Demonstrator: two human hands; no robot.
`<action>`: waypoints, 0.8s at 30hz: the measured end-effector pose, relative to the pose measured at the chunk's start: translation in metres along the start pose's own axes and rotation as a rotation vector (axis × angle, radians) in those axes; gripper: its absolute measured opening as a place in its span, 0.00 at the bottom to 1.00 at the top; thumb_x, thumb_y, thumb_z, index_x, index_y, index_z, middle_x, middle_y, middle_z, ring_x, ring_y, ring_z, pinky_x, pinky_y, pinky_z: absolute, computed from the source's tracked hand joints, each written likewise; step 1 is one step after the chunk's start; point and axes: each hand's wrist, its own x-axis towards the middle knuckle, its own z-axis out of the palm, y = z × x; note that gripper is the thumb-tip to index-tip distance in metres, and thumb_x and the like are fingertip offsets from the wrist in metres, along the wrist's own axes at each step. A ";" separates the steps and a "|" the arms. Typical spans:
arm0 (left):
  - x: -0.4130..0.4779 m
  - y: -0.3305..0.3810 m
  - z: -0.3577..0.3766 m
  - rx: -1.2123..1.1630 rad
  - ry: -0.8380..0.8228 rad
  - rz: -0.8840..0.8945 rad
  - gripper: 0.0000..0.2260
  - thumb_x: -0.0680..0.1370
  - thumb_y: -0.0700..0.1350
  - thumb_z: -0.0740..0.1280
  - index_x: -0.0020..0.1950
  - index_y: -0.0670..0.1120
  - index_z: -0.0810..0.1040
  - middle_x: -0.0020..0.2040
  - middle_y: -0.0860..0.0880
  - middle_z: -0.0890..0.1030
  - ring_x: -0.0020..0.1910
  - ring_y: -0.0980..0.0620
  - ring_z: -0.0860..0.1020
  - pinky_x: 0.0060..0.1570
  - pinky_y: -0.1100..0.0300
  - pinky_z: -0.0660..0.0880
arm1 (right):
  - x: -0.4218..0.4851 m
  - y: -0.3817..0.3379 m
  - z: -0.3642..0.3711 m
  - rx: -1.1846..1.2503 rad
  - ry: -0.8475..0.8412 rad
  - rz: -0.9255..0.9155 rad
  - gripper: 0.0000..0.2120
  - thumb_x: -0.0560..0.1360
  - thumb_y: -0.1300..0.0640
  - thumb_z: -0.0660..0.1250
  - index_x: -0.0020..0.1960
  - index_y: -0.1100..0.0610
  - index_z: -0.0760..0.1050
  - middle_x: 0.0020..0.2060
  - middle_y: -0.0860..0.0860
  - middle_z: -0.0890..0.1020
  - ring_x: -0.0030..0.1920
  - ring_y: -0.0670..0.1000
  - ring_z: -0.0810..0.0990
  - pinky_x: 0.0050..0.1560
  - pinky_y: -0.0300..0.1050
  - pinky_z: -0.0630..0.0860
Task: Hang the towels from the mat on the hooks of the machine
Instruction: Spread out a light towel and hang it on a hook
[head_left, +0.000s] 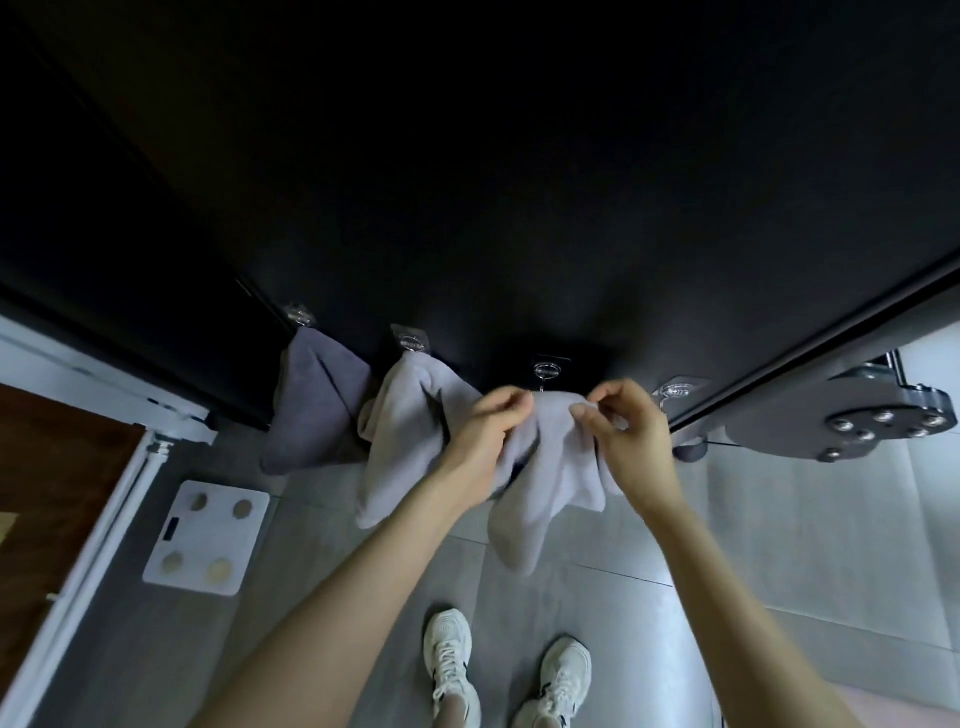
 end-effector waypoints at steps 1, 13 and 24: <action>0.005 0.001 0.001 0.054 0.058 0.041 0.09 0.80 0.39 0.60 0.41 0.43 0.74 0.34 0.49 0.73 0.38 0.56 0.72 0.32 0.74 0.71 | 0.003 0.002 0.007 0.036 0.028 0.004 0.06 0.72 0.67 0.69 0.41 0.62 0.72 0.31 0.50 0.75 0.31 0.40 0.71 0.34 0.29 0.69; 0.055 -0.039 0.000 0.687 0.660 0.501 0.13 0.72 0.50 0.72 0.43 0.40 0.79 0.39 0.45 0.81 0.40 0.51 0.75 0.44 0.65 0.69 | 0.019 0.033 0.059 0.127 0.416 0.185 0.08 0.70 0.58 0.72 0.35 0.50 0.77 0.29 0.45 0.81 0.31 0.47 0.78 0.41 0.52 0.79; 0.055 -0.042 0.014 0.466 0.368 0.132 0.19 0.77 0.58 0.57 0.38 0.48 0.80 0.46 0.44 0.83 0.48 0.46 0.80 0.54 0.55 0.74 | 0.009 0.036 0.067 -0.533 0.365 0.111 0.13 0.78 0.48 0.57 0.52 0.47 0.80 0.51 0.46 0.82 0.51 0.53 0.75 0.52 0.46 0.57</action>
